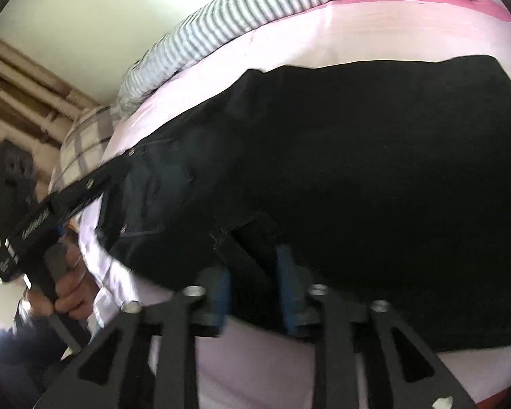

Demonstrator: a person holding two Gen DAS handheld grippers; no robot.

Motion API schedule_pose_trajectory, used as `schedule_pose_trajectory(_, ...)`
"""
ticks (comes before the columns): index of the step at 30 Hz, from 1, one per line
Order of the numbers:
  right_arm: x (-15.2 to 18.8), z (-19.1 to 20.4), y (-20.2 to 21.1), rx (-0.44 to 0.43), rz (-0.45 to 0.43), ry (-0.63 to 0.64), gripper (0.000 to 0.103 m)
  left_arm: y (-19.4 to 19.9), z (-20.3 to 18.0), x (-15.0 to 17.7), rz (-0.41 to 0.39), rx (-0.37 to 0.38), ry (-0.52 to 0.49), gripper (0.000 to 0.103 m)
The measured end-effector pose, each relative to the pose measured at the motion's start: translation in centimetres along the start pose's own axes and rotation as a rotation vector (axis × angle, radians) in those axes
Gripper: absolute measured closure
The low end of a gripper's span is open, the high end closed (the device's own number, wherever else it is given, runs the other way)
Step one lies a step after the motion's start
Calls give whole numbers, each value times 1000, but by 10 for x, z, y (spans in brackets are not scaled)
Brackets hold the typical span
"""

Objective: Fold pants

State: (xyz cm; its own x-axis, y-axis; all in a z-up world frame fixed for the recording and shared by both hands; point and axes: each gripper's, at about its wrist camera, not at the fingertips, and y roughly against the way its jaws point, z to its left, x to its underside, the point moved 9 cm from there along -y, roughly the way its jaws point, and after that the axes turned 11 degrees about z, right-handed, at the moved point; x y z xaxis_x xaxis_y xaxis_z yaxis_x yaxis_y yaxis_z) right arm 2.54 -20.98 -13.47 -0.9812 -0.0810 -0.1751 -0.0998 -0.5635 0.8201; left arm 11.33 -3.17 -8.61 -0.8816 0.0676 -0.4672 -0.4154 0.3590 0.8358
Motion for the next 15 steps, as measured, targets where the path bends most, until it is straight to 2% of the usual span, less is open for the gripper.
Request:
schedule_pose_trajectory(1,4,3,5,4,1,12,65,1,-6,-4,-3,15,-4,30)
schedule_pose_trajectory(4,5,-2,35,45,-69,12,65,3,-31,-14,-11,61,-30,30)
schedule_pose_trajectory(6,-2,-19,62,115,-138,-1,65,1,-49,-17,-14,79,-64,30)
schedule_pose_trajectory(9,-20,-64,98,282,-210,-64,65,-9,-83,-11,14,101,-138,30)
schedule_pose_trajectory(12,-37,-96,110,380,-217,-116,65,-26,-107,3,58,103,-208,30)
schedule_pose_trajectory(15,-51,-121,113,416,-224,-162,65,-43,-118,24,115,90,-263,30)
